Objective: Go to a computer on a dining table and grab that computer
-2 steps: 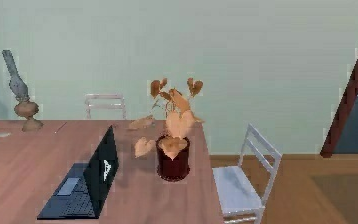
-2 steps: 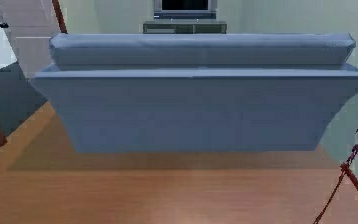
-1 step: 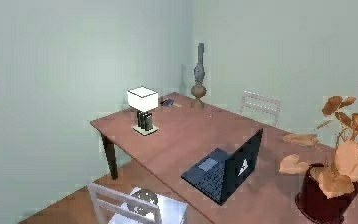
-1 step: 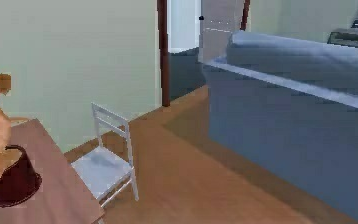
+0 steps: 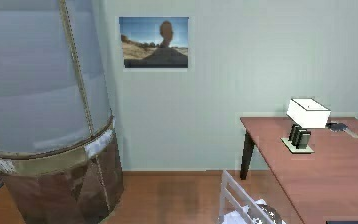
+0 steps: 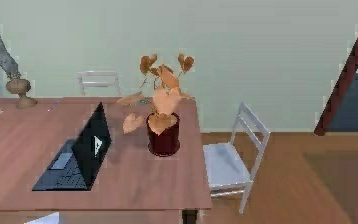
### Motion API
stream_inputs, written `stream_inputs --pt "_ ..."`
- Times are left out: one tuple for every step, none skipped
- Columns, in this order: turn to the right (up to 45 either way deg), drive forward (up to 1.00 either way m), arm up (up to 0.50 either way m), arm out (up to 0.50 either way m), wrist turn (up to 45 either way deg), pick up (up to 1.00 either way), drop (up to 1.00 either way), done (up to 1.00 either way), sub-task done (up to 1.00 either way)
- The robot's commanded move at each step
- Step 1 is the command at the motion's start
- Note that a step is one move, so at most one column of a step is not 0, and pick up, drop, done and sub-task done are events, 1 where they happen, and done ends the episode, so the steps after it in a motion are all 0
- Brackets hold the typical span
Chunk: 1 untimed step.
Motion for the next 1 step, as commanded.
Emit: stream_inputs --pt "-27.0 0.00 0.00 0.00 0.0 0.00 0.00 0.00 0.00"
